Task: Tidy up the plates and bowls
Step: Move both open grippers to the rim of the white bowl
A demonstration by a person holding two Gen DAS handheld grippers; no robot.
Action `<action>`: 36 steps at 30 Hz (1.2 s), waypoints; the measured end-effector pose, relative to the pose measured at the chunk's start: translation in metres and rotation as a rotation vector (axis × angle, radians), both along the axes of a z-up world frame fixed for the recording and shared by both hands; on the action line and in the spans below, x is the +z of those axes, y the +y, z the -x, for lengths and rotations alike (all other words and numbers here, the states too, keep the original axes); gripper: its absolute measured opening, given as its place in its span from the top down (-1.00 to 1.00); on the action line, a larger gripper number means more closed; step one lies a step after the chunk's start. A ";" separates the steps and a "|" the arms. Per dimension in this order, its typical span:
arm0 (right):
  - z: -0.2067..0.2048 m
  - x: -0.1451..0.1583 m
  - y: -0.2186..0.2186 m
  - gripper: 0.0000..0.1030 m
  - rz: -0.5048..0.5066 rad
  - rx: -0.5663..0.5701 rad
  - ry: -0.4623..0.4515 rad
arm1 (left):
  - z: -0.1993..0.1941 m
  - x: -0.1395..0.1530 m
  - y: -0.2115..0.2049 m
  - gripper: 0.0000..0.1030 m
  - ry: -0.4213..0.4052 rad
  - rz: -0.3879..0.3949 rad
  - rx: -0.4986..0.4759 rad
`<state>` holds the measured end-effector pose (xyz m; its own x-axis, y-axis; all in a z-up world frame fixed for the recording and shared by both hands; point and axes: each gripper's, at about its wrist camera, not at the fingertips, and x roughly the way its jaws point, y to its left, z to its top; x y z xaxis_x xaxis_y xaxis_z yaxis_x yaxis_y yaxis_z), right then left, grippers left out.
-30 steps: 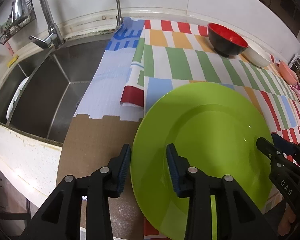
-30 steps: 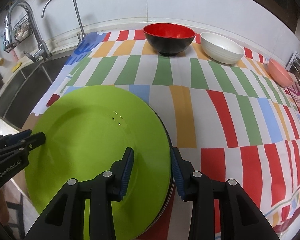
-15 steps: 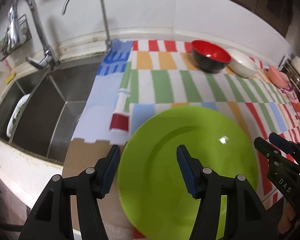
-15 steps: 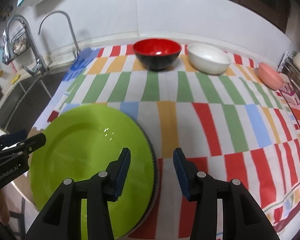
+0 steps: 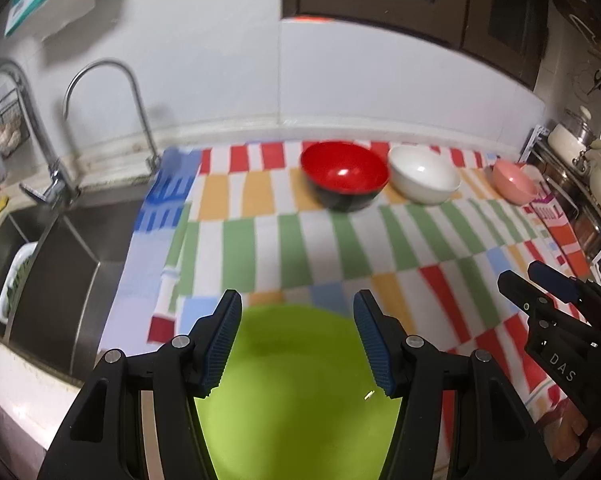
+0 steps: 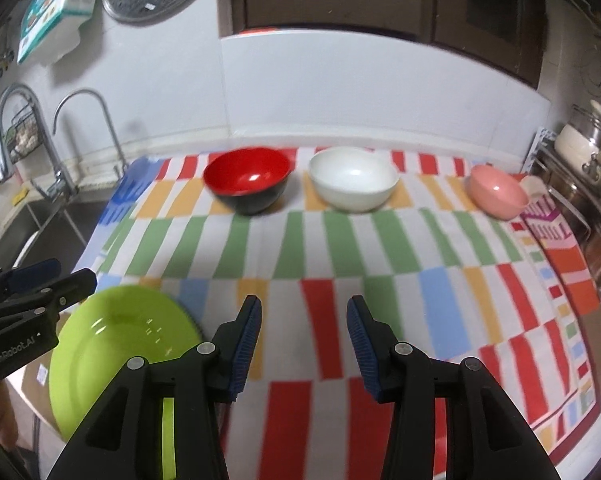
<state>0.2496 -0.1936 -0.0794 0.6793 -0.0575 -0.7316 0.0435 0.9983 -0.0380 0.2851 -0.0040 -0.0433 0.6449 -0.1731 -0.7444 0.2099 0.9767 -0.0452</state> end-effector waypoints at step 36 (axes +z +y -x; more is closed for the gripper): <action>-0.150 0.018 -0.125 0.11 -0.056 -0.064 -0.046 | -0.171 0.023 -0.135 -0.12 -0.058 -0.076 -0.145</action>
<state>0.3994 -0.3182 -0.0613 0.7084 -0.0618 -0.7031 0.1079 0.9939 0.0213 0.4563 -0.1389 -0.0205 0.6598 -0.2117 -0.7210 0.3489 0.9361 0.0444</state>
